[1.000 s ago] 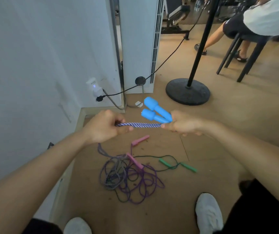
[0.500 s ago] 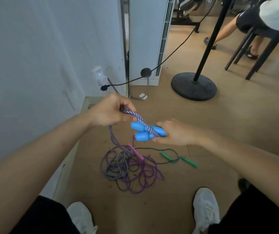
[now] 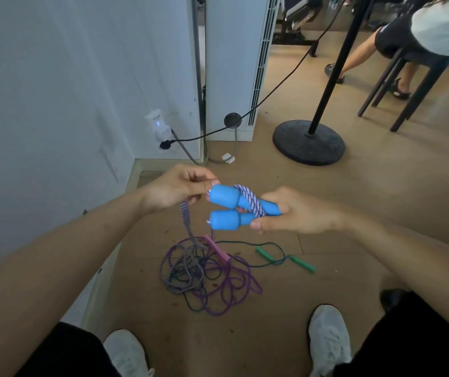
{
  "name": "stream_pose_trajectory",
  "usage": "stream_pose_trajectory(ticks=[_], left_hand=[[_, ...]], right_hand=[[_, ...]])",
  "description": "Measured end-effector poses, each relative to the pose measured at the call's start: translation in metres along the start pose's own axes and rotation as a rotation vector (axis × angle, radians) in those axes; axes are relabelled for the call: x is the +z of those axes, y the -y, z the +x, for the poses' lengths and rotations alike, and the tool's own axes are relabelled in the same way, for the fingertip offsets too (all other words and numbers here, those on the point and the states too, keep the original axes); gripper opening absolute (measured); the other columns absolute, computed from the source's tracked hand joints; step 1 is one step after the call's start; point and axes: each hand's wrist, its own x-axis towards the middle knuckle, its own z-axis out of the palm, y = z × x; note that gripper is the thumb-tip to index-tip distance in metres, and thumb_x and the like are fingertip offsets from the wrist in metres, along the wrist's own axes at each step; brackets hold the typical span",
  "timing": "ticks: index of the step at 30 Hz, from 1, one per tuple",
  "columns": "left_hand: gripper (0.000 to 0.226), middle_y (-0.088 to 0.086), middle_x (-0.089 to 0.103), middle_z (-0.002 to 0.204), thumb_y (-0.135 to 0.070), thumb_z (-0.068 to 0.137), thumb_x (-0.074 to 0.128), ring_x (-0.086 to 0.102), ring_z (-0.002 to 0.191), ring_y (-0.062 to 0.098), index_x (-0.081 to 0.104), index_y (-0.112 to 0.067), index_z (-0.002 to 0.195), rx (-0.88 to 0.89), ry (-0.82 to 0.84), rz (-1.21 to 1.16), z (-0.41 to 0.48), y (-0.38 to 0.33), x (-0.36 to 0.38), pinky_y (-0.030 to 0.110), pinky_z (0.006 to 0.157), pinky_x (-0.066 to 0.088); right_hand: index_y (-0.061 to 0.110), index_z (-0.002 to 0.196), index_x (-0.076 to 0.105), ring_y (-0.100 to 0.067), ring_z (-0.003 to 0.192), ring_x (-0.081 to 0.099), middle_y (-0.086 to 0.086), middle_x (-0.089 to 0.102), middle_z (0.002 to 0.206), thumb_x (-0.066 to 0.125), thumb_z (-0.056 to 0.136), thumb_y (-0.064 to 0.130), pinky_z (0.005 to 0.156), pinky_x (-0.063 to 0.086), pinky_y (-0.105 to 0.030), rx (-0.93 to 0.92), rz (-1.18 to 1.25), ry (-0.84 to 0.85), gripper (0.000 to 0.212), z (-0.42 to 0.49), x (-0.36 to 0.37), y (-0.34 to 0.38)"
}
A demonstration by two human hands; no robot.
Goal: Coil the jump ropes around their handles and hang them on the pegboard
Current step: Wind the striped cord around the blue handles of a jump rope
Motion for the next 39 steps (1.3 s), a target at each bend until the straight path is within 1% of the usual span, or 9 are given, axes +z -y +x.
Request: stream_pose_trajectory(ticks=[3,8,15,19,22,25,30,36,39], left_hand=[[0.012,-0.007,0.067,0.068,-0.011,0.098,0.057,0.049,0.048,0.007,0.067,-0.009,0.104,0.001,-0.065,-0.084,-0.002,0.004,0.009,0.017,0.050,0.043],[0.011,0.003,0.071,0.082,-0.011,0.098,0.057,0.048,0.046,0.014,0.061,-0.009,0.108,0.012,-0.163,-0.148,-0.006,0.006,0.021,0.022,0.047,0.043],[0.016,0.005,0.069,0.089,-0.006,0.099,0.057,0.051,0.046,0.010,0.061,-0.003,0.115,-0.001,-0.163,0.008,-0.010,0.014,0.033,0.020,0.048,0.046],[0.012,-0.009,0.062,0.075,-0.011,0.100,0.058,0.052,0.052,0.007,0.066,-0.015,0.109,0.038,-0.110,0.238,-0.016,0.019,0.036,0.025,0.053,0.050],[0.019,-0.009,0.054,0.067,-0.031,0.098,0.058,0.048,0.058,0.009,0.053,-0.045,0.086,0.134,-0.038,0.660,-0.022,0.017,0.038,0.038,0.059,0.048],[0.034,-0.014,0.054,0.066,-0.034,0.097,0.062,0.048,0.060,0.006,0.049,-0.061,0.080,0.189,-0.022,0.692,-0.026,0.000,0.040,0.036,0.060,0.042],[0.006,-0.016,0.055,0.061,-0.023,0.093,0.069,0.045,0.055,0.002,0.070,-0.020,0.088,0.222,-0.045,0.360,-0.023,-0.024,0.042,0.018,0.055,0.034],[0.024,0.005,0.046,0.066,-0.027,0.096,0.065,0.037,0.059,0.006,0.068,-0.004,0.088,0.206,-0.159,0.243,-0.016,-0.029,0.040,0.022,0.056,0.029],[0.027,0.004,0.042,0.062,-0.027,0.095,0.066,0.034,0.056,0.007,0.066,-0.003,0.083,0.208,-0.242,0.243,-0.012,-0.029,0.041,0.024,0.054,0.029]], right_hand=[[0.011,0.084,0.065,-0.001,0.057,0.056,-0.004,0.072,0.079,0.063,0.096,0.019,0.056,0.041,-0.014,0.015,0.098,-0.085,0.014,-0.003,-0.007,0.002],[-0.003,0.108,0.059,-0.012,0.044,0.029,-0.004,0.068,0.081,0.055,0.100,0.025,0.041,0.023,-0.020,0.154,0.419,-0.326,0.029,-0.001,-0.014,-0.005],[0.010,0.116,0.061,-0.011,0.044,0.027,-0.008,0.067,0.084,0.055,0.101,0.030,0.040,0.022,-0.017,0.265,0.570,-0.630,0.026,0.006,-0.021,-0.011],[0.016,0.120,0.058,-0.008,0.047,0.045,-0.007,0.070,0.087,0.056,0.099,0.027,0.042,0.031,-0.019,0.318,0.503,-0.749,0.024,0.011,-0.025,-0.024],[0.012,0.116,0.049,-0.014,0.076,0.068,-0.004,0.068,0.095,0.061,0.095,0.026,0.055,0.048,-0.026,0.329,0.284,-0.824,0.028,0.014,-0.030,-0.040],[0.013,0.104,0.040,-0.013,0.072,0.054,0.000,0.057,0.090,0.063,0.094,0.021,0.057,0.037,-0.020,0.343,-0.056,-0.700,0.026,0.010,-0.039,-0.052],[0.017,0.106,0.049,-0.022,0.083,0.053,0.000,0.055,0.093,0.068,0.090,0.021,0.067,0.042,-0.036,0.265,-0.361,-0.329,0.026,0.009,-0.024,-0.051],[0.024,0.097,0.052,-0.017,0.076,0.055,0.009,0.056,0.082,0.072,0.086,0.033,0.064,0.041,-0.031,0.175,-0.454,0.008,0.024,0.013,0.002,-0.036],[0.020,0.108,0.060,-0.012,0.075,0.057,0.009,0.062,0.084,0.074,0.085,0.040,0.068,0.046,-0.029,0.089,-0.412,0.081,0.033,0.014,0.015,-0.023]])
